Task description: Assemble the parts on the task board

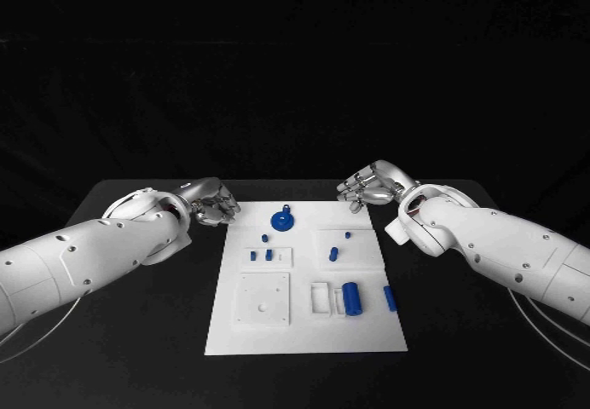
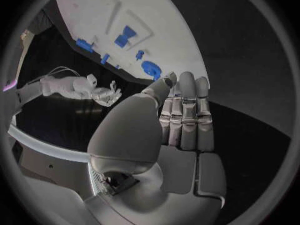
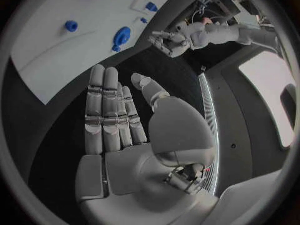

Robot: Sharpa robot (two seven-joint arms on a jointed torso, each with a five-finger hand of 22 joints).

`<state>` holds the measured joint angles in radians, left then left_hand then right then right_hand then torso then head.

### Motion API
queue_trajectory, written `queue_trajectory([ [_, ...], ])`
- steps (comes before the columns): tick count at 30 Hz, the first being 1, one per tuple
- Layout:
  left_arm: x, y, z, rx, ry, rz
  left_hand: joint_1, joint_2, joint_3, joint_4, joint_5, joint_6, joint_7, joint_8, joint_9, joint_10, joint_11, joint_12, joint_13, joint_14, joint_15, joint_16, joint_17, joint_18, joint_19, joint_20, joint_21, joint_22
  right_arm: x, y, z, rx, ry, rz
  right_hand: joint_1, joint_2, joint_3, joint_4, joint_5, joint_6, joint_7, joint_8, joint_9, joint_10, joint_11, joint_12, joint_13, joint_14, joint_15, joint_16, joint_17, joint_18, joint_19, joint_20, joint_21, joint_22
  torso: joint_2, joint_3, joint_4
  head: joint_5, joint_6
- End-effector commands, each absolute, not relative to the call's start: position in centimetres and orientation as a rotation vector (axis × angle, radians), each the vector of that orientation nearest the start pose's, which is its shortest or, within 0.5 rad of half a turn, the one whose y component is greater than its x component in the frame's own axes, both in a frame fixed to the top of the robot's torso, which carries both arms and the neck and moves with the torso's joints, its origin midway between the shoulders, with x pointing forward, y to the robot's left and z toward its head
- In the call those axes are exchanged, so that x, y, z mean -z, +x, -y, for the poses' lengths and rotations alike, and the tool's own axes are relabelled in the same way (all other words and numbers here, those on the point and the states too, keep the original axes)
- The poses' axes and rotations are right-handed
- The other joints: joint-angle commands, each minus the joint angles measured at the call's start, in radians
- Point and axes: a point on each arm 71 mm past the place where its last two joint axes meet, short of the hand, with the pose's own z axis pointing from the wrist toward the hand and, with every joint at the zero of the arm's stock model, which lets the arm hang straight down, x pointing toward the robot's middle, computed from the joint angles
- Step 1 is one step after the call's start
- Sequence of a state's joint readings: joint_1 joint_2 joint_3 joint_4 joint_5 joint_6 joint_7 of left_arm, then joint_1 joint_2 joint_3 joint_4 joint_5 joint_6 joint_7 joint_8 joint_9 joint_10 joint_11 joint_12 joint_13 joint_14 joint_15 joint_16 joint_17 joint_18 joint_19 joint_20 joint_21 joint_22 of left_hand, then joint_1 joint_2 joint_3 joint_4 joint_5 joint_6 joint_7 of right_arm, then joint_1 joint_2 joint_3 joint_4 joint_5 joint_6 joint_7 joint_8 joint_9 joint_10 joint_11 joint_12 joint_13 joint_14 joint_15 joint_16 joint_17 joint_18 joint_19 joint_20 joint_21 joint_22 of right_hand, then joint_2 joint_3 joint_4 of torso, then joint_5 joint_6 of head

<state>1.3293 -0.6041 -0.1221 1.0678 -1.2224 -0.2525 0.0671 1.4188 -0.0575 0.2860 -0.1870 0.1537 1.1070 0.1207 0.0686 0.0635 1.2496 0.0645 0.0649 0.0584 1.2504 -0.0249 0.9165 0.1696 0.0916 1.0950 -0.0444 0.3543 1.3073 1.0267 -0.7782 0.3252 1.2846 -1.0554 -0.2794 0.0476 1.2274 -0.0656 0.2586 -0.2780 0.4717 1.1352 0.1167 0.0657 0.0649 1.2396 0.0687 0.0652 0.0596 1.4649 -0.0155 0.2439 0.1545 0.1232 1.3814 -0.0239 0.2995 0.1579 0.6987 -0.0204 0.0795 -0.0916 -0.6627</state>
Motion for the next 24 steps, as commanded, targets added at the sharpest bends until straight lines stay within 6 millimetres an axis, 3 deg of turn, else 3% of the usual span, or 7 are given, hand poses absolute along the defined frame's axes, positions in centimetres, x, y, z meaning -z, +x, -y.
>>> queue_trajectory([
  [1,15.0,57.7,-22.3,0.784,-0.225,-1.581,0.006,0.007,-0.021,-0.005,0.005,0.005,0.000,-0.004,0.001,0.005,0.002,-0.001,0.001,0.026,0.000,-0.070,-0.018,-0.016,-0.001,-0.001,-0.025,0.016,16.6,53.8,25.6,-0.736,0.154,-1.641,0.007,0.002,-0.010,-0.004,-0.003,0.009,-0.004,-0.003,-0.001,0.008,-0.006,-0.006,0.000,0.046,-0.020,0.119,0.085,0.004,0.049,-0.029,0.064,0.040,-0.002,-0.0016,0.0017,-0.005,0.002],
  [3,14.4,57.6,-23.0,0.828,-0.310,-1.558,0.002,0.009,-0.025,-0.004,0.004,0.004,0.001,-0.004,0.001,0.004,0.002,-0.002,0.001,0.020,0.002,-0.088,-0.021,-0.017,-0.003,0.001,-0.037,0.012,16.5,53.8,25.5,-0.680,0.083,-1.647,0.000,-0.004,0.004,-0.005,-0.033,0.008,-0.005,-0.004,-0.001,0.006,-0.006,-0.007,-0.001,0.042,-0.027,0.223,0.165,0.003,0.068,-0.039,0.115,0.076,-0.002,-0.0016,0.0018,-0.006,0.004],
  [5,14.0,57.4,-23.5,0.877,-0.386,-1.540,-0.002,0.012,-0.028,-0.003,0.004,0.002,0.002,-0.004,0.001,0.000,0.005,-0.002,0.001,0.014,0.005,-0.129,-0.032,-0.019,-0.009,0.004,-0.059,0.003,16.4,53.7,25.4,-0.624,0.015,-1.653,-0.023,-0.025,0.064,-0.004,-0.038,0.008,-0.004,-0.007,-0.002,0.009,-0.008,-0.007,-0.001,-0.002,-0.029,0.331,0.311,0.010,0.027,-0.040,0.218,0.173,-0.001,-0.0021,0.0019,-0.007,0.005],
  [10,13.3,56.4,-23.9,0.997,-0.534,-1.519,-0.019,0.013,-0.032,0.007,0.003,-0.005,0.006,-0.005,0.000,-0.024,0.014,-0.003,0.000,0.001,0.021,-0.277,-0.080,-0.024,-0.027,0.019,-0.132,-0.041,16.3,53.6,24.9,-0.503,-0.115,-1.655,-0.032,-0.031,0.074,0.010,-0.073,0.011,-0.013,-0.003,0.000,0.006,-0.013,-0.007,0.000,0.019,-0.031,0.440,0.403,-0.005,0.048,-0.046,0.297,0.248,0.000,-0.0022,0.0027,-0.009,0.006],
  [15,12.9,55.3,-24.0,1.086,-0.626,-1.508,-0.029,0.010,-0.023,0.015,0.003,-0.013,0.010,-0.004,0.000,-0.047,0.027,-0.003,0.000,-0.007,0.051,-0.510,-0.108,-0.029,-0.059,0.048,-0.232,-0.120,16.2,53.4,24.7,-0.411,-0.195,-1.659,-0.029,-0.044,0.072,0.020,-0.110,0.007,-0.016,-0.003,0.000,-0.010,-0.010,-0.007,0.000,0.004,-0.029,0.505,0.443,0.001,0.039,-0.045,0.340,0.301,0.000,-0.0033,0.0032,-0.007,0.006],
  [17,12.7,54.8,-24.0,1.114,-0.653,-1.505,-0.026,0.010,-0.026,0.019,0.003,-0.013,0.011,-0.004,0.001,-0.050,0.030,-0.003,0.000,0.044,0.057,-0.646,-0.104,-0.026,-0.046,0.057,-0.278,-0.163,16.3,53.4,24.6,-0.372,-0.223,-1.665,-0.025,-0.048,0.074,0.026,-0.129,0.006,-0.016,-0.003,0.000,-0.013,-0.009,-0.006,0.000,-0.001,-0.024,0.522,0.451,0.005,0.033,-0.040,0.353,0.321,-0.001,-0.0034,0.0039,-0.006,0.005],
  [24,12.5,54.2,-23.9,1.149,-0.684,-1.499,-0.022,0.010,-0.038,0.023,0.003,-0.011,0.010,-0.004,0.001,-0.051,0.030,-0.003,0.000,0.099,0.059,-0.764,-0.098,-0.027,-0.038,0.058,-0.288,-0.199,16.8,53.2,24.3,-0.317,-0.266,-1.691,-0.017,-0.067,0.068,0.048,-0.164,-0.005,-0.018,-0.003,-0.001,-0.041,-0.002,-0.006,0.000,-0.007,-0.017,0.541,0.449,0.013,0.021,-0.032,0.363,0.354,0.000,-0.0041,0.0024,-0.002,0.005],
])
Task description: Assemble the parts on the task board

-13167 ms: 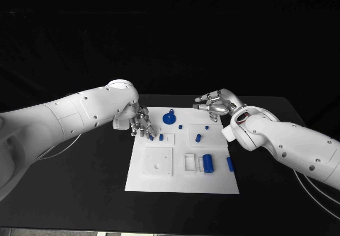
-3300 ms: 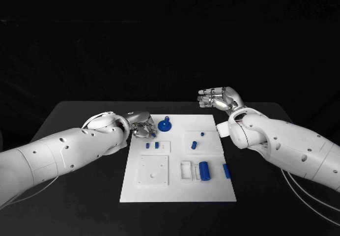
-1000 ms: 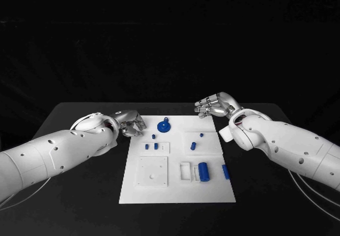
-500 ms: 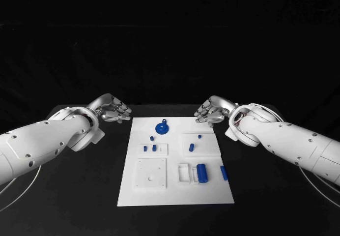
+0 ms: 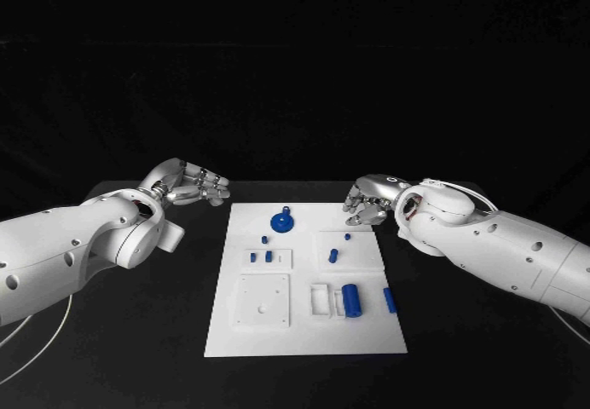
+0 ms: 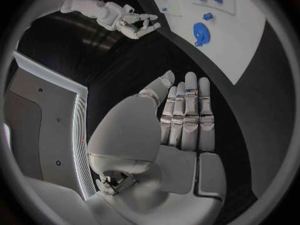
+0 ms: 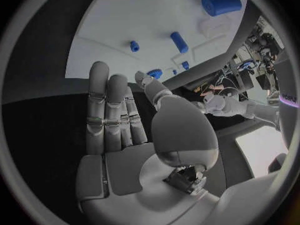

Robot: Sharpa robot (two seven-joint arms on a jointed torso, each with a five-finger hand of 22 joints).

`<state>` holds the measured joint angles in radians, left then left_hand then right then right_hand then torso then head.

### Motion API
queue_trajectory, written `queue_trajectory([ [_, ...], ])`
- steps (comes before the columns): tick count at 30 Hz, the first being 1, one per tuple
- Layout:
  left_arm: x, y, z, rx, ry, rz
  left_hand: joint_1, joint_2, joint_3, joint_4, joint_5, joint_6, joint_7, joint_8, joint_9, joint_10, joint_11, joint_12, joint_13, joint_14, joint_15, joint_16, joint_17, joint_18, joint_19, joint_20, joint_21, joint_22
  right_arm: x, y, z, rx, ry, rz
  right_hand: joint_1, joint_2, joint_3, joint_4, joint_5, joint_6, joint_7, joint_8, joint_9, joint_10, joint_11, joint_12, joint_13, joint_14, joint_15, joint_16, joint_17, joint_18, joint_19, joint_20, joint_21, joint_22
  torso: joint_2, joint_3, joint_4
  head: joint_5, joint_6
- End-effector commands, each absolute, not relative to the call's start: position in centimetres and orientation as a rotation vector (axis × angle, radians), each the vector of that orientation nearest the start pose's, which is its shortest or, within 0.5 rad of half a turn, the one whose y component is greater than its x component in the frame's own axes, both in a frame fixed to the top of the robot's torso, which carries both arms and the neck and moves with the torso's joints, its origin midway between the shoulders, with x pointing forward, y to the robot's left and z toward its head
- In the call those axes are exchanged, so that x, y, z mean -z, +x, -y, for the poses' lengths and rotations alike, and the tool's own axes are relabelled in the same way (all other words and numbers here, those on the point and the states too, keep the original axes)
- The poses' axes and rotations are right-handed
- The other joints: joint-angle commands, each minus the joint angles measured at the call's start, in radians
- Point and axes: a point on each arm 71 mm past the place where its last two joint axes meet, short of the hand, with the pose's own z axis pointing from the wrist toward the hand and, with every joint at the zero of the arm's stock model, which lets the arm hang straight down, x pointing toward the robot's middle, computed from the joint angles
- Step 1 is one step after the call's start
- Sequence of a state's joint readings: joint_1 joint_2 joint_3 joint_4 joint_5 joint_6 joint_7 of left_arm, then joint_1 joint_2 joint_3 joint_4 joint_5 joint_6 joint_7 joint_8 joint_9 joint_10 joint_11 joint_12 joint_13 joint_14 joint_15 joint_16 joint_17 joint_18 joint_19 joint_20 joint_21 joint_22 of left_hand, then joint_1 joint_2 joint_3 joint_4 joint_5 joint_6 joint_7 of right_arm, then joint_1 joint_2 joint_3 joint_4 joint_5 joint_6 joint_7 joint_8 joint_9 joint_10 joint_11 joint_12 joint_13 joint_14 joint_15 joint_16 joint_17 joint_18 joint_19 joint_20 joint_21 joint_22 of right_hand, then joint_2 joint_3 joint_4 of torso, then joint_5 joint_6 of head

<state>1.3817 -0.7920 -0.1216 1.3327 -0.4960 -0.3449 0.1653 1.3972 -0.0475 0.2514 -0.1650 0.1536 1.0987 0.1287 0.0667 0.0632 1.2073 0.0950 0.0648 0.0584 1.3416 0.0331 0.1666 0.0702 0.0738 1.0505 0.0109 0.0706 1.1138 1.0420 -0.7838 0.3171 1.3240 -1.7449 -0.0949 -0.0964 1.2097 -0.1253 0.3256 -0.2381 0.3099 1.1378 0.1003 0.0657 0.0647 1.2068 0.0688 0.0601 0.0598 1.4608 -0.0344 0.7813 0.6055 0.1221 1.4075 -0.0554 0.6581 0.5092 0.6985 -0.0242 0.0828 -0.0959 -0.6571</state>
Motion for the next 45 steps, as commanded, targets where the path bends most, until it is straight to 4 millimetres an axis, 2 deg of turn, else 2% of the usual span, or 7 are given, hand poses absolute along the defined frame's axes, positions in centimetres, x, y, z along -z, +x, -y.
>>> queue_trajectory([
  [1,12.5,54.2,-23.9,1.151,-0.687,-1.499,0.001,0.000,-0.005,0.002,0.003,-0.002,0.002,-0.002,0.001,-0.009,-0.001,-0.003,0.000,0.013,0.001,-0.026,0.002,-0.010,0.007,0.003,-0.004,-0.011,16.9,53.2,24.2,-0.314,-0.271,-1.696,0.006,-0.010,-0.002,0.014,-0.004,-0.008,-0.001,-0.003,0.000,-0.009,-0.001,-0.001,0.000,-0.003,0.003,0.007,-0.005,0.016,-0.006,0.001,0.004,0.010,0.000,0.0002,-0.0022,0.004,0.000],
  [11,12.4,54.0,-24.0,1.162,-0.705,-1.488,0.001,0.002,-0.012,0.006,0.002,-0.002,0.002,-0.002,0.001,-0.012,0.000,-0.003,0.000,0.030,0.002,-0.063,0.007,-0.010,0.010,0.003,-0.004,-0.035,18.4,52.7,23.5,-0.296,-0.315,-1.761,0.022,-0.022,0.002,0.037,-0.008,-0.013,0.000,-0.003,0.000,-0.005,-0.002,-0.002,0.000,-0.008,0.004,0.024,-0.022,0.019,-0.005,0.004,-0.017,0.062,0.002,0.0023,-0.0033,0.005,-0.001],
  [25,12.4,54.1,-24.1,1.169,-0.712,-1.485,0.002,0.002,-0.013,0.008,0.002,-0.004,0.002,-0.002,0.001,-0.016,0.001,-0.003,0.000,0.032,0.003,-0.070,0.008,-0.010,0.011,0.004,-0.003,-0.045,19.1,52.0,22.5,-0.339,-0.332,-1.782,0.011,-0.026,0.054,0.030,0.008,-0.004,0.000,-0.003,0.000,0.011,-0.006,-0.002,0.000,-0.011,0.002,0.031,-0.029,0.016,-0.001,0.001,-0.044,0.115,0.003,0.0029,-0.0037,0.009,-0.004],
  [29,12.4,54.1,-24.1,1.172,-0.712,-1.488,0.002,0.003,-0.013,0.009,0.001,-0.004,0.003,-0.002,0.001,-0.017,0.001,-0.003,0.000,0.032,0.003,-0.071,0.008,-0.010,0.011,0.004,-0.003,-0.047,19.4,52.0,22.2,-0.344,-0.333,-1.782,0.014,-0.018,0.088,0.026,-0.020,0.000,0.001,-0.003,0.000,0.017,-0.007,-0.002,-0.001,-0.011,0.000,0.032,-0.028,0.016,0.000,0.000,-0.047,0.127,0.003,0.0024,-0.0019,0.008,-0.007],
  [38,12.4,54.0,-24.0,1.175,-0.714,-1.493,0.002,0.004,-0.013,0.010,0.001,-0.004,0.003,-0.002,0.001,-0.017,0.001,-0.003,0.000,0.033,0.003,-0.072,0.008,-0.009,0.012,0.004,-0.003,-0.049,19.9,51.8,21.7,-0.350,-0.345,-1.787,0.026,0.007,0.207,0.021,-0.145,0.046,-0.004,-0.002,0.001,0.076,-0.024,-0.001,0.001,-0.013,-0.009,0.040,-0.022,0.010,-0.003,-0.009,-0.041,0.163,0.003,0.0024,-0.0033,0.010,-0.012],
  [42,12.4,54.0,-24.0,1.175,-0.714,-1.495,0.003,0.004,-0.013,0.010,0.001,-0.005,0.003,-0.002,0.001,-0.019,0.002,-0.003,0.000,0.033,0.003,-0.072,0.008,-0.009,0.012,0.004,-0.003,-0.050,20.1,51.8,21.7,-0.344,-0.352,-1.790,0.038,0.017,0.233,0.019,-0.176,0.075,-0.010,-0.001,0.002,0.104,-0.033,0.000,0.002,-0.013,-0.015,0.041,-0.020,0.005,-0.006,-0.015,-0.034,0.182,0.002,0.0020,-0.0044,0.011,-0.013],
  [45,12.4,54.0,-24.0,1.175,-0.714,-1.497,0.003,0.004,-0.013,0.010,0.001,-0.005,0.003,-0.002,0.001,-0.019,0.002,-0.003,0.000,0.033,0.003,-0.072,0.008,-0.009,0.012,0.004,-0.003,-0.050,20.2,51.8,21.7,-0.332,-0.357,-1.785,0.043,0.021,0.241,0.017,-0.179,0.098,-0.014,-0.001,0.002,0.127,-0.040,0.000,0.003,-0.013,-0.019,0.041,-0.019,0.001,-0.010,-0.020,-0.023,0.203,0.002,0.0018,-0.0042,0.010,-0.013],
])
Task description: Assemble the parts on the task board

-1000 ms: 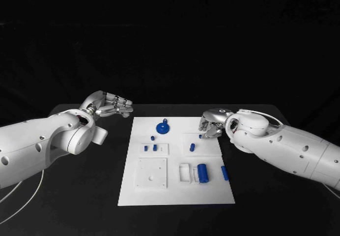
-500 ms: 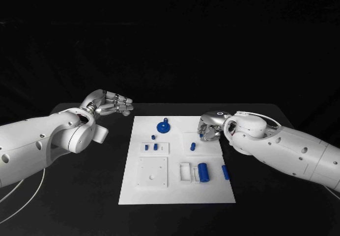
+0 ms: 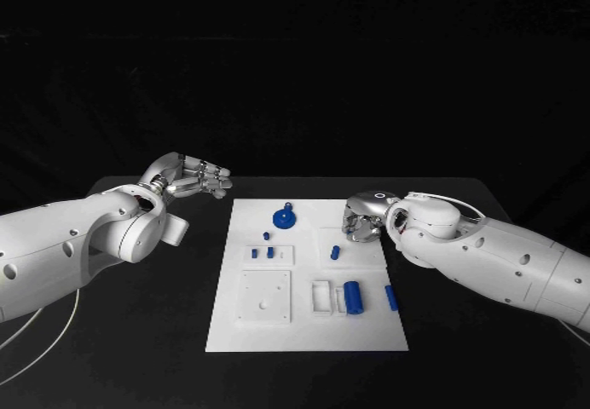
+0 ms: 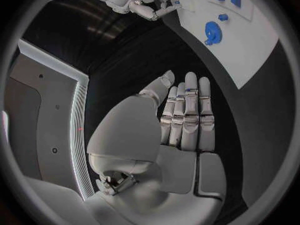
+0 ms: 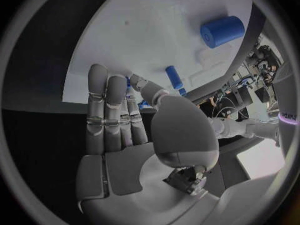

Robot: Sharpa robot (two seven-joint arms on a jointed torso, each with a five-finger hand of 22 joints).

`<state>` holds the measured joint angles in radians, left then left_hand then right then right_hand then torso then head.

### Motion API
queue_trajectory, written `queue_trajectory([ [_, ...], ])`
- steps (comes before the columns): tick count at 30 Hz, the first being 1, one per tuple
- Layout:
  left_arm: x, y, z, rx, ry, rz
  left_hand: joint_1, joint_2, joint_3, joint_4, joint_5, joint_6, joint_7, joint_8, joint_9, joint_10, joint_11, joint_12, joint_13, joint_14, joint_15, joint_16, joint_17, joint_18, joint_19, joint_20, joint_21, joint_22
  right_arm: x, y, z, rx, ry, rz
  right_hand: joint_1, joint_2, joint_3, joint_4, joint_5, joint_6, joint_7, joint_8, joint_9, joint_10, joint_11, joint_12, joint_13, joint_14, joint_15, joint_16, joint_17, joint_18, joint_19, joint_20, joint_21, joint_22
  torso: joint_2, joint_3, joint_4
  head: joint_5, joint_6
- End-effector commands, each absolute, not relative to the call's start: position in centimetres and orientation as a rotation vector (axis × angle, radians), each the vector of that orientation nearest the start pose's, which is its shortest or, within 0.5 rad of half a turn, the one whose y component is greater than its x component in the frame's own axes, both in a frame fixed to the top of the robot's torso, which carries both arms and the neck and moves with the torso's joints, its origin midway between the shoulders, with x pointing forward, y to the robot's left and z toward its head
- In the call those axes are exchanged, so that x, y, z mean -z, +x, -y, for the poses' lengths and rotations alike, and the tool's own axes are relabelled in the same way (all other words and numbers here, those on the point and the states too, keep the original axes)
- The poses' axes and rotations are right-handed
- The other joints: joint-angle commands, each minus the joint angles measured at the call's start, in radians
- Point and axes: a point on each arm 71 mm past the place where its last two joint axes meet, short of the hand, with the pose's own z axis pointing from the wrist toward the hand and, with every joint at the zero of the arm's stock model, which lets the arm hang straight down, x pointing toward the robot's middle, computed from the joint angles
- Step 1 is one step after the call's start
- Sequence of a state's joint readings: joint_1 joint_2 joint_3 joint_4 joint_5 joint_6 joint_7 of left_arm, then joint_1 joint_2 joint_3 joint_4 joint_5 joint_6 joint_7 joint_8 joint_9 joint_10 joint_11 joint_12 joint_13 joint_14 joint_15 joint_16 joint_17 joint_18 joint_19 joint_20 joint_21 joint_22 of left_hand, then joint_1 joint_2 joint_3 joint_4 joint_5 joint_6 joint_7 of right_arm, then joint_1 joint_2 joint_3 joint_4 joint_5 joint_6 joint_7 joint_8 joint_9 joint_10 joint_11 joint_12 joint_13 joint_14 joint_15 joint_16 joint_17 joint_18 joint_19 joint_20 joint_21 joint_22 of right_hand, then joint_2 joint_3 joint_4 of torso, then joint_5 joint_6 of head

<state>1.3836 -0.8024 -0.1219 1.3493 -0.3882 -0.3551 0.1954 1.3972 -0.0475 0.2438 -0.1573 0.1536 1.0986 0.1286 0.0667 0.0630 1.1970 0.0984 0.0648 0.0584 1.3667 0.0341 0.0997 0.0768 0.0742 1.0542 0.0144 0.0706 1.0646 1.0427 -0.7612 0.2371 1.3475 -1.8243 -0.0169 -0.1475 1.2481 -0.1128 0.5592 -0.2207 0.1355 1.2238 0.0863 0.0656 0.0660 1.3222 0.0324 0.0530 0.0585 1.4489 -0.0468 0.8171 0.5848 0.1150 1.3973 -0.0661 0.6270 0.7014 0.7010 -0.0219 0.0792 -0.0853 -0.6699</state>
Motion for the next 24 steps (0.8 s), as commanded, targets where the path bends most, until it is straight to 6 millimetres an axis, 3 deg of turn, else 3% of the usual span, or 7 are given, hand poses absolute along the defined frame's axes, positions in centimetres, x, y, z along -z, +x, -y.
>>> queue_trajectory([
  [1,12.4,54.0,-24.0,1.175,-0.714,-1.497,0.003,0.004,-0.005,0.002,0.001,-0.005,0.003,-0.002,0.001,-0.009,-0.001,-0.003,0.000,0.008,0.002,-0.005,0.002,-0.010,0.008,0.001,-0.003,-0.001,20.2,51.8,21.7,-0.326,-0.359,-1.779,0.010,0.012,0.011,-0.004,-0.005,0.020,-0.002,0.000,0.002,0.021,-0.006,0.007,0.005,-0.001,-0.009,0.005,0.001,0.007,0.000,-0.010,0.012,0.017,-0.001,-0.0002,-0.0008,-0.001,0.000],
  [8,12.5,54.1,-24.1,1.175,-0.715,-1.500,0.005,0.003,-0.006,0.001,0.001,-0.006,0.003,-0.002,0.001,-0.010,-0.001,-0.003,0.000,0.008,0.002,-0.006,0.002,-0.009,0.009,0.001,-0.003,-0.002,20.1,51.7,21.7,-0.284,-0.361,-1.727,0.021,0.006,0.073,-0.015,-0.052,0.055,-0.010,-0.002,0.004,0.058,-0.015,0.007,0.006,0.000,-0.017,0.002,0.005,0.004,-0.020,-0.021,0.046,0.097,-0.002,-0.0002,-0.0001,-0.001,0.000],
  [24,12.5,54.5,-24.5,1.166,-0.720,-1.494,0.007,0.004,-0.006,0.000,0.002,-0.007,0.004,-0.002,0.001,-0.015,0.001,-0.003,0.000,0.008,0.003,-0.008,0.002,-0.009,0.008,0.001,-0.002,-0.002,18.4,51.2,21.3,-0.331,-0.338,-1.603,0.041,-0.004,0.087,-0.016,-0.086,0.066,-0.014,-0.002,0.003,0.071,-0.018,0.007,0.005,0.000,-0.024,0.000,0.014,-0.002,-0.010,-0.029,0.074,0.212,-0.004,-0.0008,-0.0008,0.004,0.007],
])
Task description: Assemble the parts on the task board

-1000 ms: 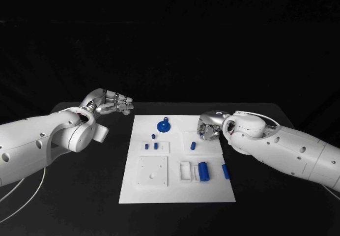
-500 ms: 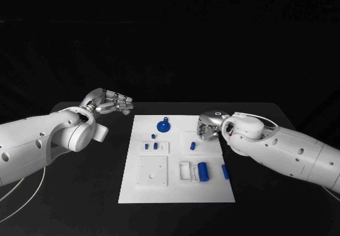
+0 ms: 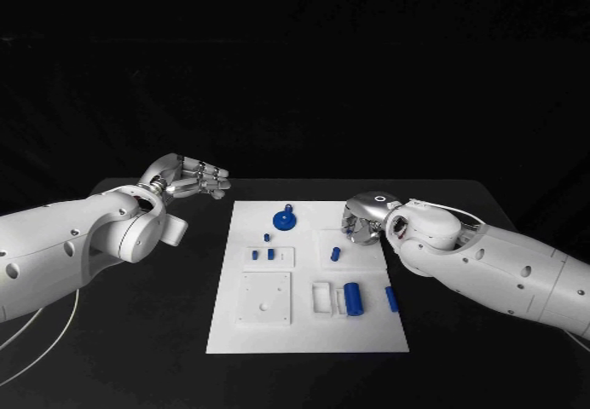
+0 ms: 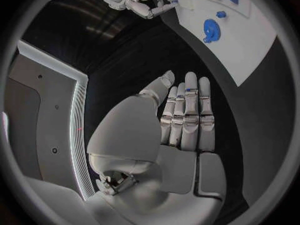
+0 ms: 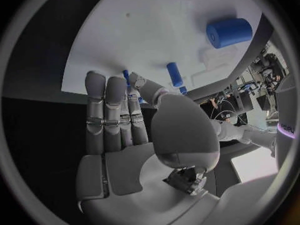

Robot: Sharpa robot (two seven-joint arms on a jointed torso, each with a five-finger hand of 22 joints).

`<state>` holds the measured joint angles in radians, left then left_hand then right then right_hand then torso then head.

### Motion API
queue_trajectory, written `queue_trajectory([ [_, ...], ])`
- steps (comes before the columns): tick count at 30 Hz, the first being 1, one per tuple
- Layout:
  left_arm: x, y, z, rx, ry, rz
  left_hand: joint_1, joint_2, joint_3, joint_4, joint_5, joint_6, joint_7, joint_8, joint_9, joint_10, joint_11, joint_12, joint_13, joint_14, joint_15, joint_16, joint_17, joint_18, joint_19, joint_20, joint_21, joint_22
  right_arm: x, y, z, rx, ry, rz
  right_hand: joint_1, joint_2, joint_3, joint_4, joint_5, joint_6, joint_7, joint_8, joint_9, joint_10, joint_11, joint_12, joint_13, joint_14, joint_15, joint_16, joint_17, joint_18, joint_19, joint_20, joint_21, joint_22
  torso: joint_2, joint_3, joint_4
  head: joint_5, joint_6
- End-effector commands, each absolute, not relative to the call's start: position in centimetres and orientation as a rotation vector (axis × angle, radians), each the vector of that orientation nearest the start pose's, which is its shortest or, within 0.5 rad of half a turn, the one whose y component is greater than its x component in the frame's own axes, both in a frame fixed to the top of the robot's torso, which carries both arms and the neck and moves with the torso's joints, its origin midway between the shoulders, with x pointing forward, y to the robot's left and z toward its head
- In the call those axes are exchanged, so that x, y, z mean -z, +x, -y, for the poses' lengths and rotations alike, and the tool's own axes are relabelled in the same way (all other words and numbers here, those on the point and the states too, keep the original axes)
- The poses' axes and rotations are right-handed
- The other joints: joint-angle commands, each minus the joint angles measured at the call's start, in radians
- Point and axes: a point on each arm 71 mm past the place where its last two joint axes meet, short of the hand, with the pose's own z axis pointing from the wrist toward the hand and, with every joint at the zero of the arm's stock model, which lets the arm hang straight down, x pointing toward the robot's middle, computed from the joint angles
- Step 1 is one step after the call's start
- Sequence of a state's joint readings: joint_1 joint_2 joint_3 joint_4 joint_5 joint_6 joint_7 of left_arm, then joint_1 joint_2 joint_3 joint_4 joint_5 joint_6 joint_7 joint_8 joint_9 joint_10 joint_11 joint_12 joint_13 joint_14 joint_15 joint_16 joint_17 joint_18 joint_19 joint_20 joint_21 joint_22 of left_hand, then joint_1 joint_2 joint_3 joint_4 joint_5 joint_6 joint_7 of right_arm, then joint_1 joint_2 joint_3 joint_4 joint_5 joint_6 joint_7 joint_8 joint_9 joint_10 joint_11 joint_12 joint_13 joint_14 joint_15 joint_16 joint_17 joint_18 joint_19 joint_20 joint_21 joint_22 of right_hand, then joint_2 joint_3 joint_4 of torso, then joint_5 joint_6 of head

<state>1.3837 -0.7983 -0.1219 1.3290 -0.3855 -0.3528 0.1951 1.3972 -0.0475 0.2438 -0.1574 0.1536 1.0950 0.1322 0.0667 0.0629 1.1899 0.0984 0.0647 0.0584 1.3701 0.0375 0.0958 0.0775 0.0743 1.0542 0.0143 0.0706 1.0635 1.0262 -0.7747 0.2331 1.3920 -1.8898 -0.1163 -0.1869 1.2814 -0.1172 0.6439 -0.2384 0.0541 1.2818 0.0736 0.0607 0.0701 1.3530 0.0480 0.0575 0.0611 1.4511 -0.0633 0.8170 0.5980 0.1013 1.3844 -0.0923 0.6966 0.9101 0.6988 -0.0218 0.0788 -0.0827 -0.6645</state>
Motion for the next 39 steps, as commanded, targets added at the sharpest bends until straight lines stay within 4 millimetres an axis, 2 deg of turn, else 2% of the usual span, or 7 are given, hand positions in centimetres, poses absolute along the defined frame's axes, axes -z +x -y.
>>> queue_trajectory([
  [1,12.5,54.5,-24.5,1.165,-0.721,-1.493,0.007,0.004,-0.006,-0.001,0.002,-0.004,0.001,-0.002,0.001,-0.008,0.001,-0.003,0.000,0.004,0.000,-0.004,0.001,-0.009,0.008,0.001,-0.002,-0.001,18.2,51.2,21.3,-0.336,-0.337,-1.606,0.009,0.000,0.002,0.003,-0.005,0.008,-0.001,0.003,-0.001,0.040,-0.034,0.003,0.002,-0.003,-0.008,-0.001,0.002,0.012,0.003,-0.003,-0.002,0.010,-0.001,-0.0009,-0.0006,0.002,0.002],
  [12,12.5,54.8,-24.6,1.161,-0.726,-1.485,0.007,0.003,-0.007,-0.002,0.003,-0.008,0.002,-0.002,0.001,-0.011,0.002,-0.002,0.000,0.002,0.001,-0.006,0.000,-0.008,0.008,0.002,-0.003,-0.001,15.8,50.7,20.8,-0.434,-0.289,-1.583,0.014,0.002,-0.005,0.012,-0.005,0.007,-0.001,0.003,-0.001,0.038,-0.034,0.003,0.002,-0.002,-0.012,-0.008,0.008,0.012,0.011,-0.006,-0.026,0.042,-0.003,-0.0003,-0.0018,0.007,0.006],
  [18,12.5,55.0,-24.4,1.164,-0.748,-1.469,0.006,0.004,-0.006,-0.001,0.003,-0.008,0.002,-0.002,0.001,-0.010,0.002,-0.002,0.000,-0.001,0.002,-0.008,-0.001,-0.008,0.006,0.003,-0.003,-0.002,14.4,49.7,18.9,-0.581,-0.252,-1.527,0.014,0.001,0.000,0.017,-0.004,0.006,0.000,0.003,-0.001,0.037,-0.033,0.003,0.002,0.000,-0.011,-0.009,0.009,0.015,0.018,-0.006,-0.038,0.058,-0.009,-0.0016,-0.0028,0.030,0.006],
  [25,12.4,55.1,-24.0,1.168,-0.787,-1.431,0.005,0.005,-0.006,-0.001,0.003,-0.003,0.000,-0.001,0.001,-0.004,0.000,-0.002,0.000,-0.008,0.004,-0.016,-0.003,-0.007,0.000,0.006,-0.004,-0.007,14.1,47.6,15.8,-0.730,-0.256,-1.496,0.015,0.001,-0.001,0.018,-0.003,0.005,0.000,0.003,-0.001,0.036,-0.033,0.003,0.002,-0.001,-0.010,-0.008,0.008,0.018,0.025,-0.004,-0.053,0.082,-0.023,-0.0051,0.0012,0.076,-0.003],
  [30,12.4,55.3,-23.1,1.173,-0.793,-1.418,0.005,0.005,-0.006,-0.001,0.003,-0.002,0.000,-0.001,0.001,-0.003,0.000,-0.002,0.000,-0.010,0.005,-0.018,-0.003,-0.008,-0.001,0.007,-0.004,-0.009,14.6,46.4,13.6,-0.803,-0.274,-1.499,0.015,0.004,-0.003,0.017,-0.003,0.004,0.001,0.003,0.000,0.035,-0.032,0.003,0.002,-0.001,-0.010,-0.008,0.006,0.020,0.030,-0.004,-0.069,0.098,-0.036,-0.0116,0.0063,0.122,-0.017],
  [33,12.4,55.4,-22.6,1.175,-0.793,-1.416,0.005,0.006,-0.005,0.000,0.003,-0.001,0.000,-0.001,0.001,-0.002,0.000,-0.002,0.000,-0.011,0.006,-0.020,-0.003,-0.008,-0.004,0.008,-0.004,-0.014,15.3,45.8,12.6,-0.822,-0.298,-1.509,0.014,0.005,-0.004,0.015,-0.003,0.003,0.001,0.003,0.000,0.034,-0.032,0.003,0.002,0.000,-0.010,-0.007,0.006,0.019,0.033,-0.004,-0.075,0.106,-0.040,-0.0139,0.0079,0.141,-0.021],
  [39,12.6,55.7,-21.5,1.179,-0.787,-1.414,0.005,0.007,-0.005,0.001,0.003,-0.001,0.000,-0.001,0.001,-0.001,0.000,-0.002,0.000,-0.014,0.007,-0.022,-0.004,-0.008,-0.005,0.008,-0.004,-0.015,18.0,44.5,10.4,-0.832,-0.378,-1.546,0.014,0.007,-0.003,0.011,-0.003,0.003,0.001,0.003,0.000,0.033,-0.032,0.003,0.002,0.000,-0.010,-0.004,0.005,0.020,0.039,-0.004,-0.089,0.125,-0.050,-0.0233,0.0099,0.168,-0.034],
])
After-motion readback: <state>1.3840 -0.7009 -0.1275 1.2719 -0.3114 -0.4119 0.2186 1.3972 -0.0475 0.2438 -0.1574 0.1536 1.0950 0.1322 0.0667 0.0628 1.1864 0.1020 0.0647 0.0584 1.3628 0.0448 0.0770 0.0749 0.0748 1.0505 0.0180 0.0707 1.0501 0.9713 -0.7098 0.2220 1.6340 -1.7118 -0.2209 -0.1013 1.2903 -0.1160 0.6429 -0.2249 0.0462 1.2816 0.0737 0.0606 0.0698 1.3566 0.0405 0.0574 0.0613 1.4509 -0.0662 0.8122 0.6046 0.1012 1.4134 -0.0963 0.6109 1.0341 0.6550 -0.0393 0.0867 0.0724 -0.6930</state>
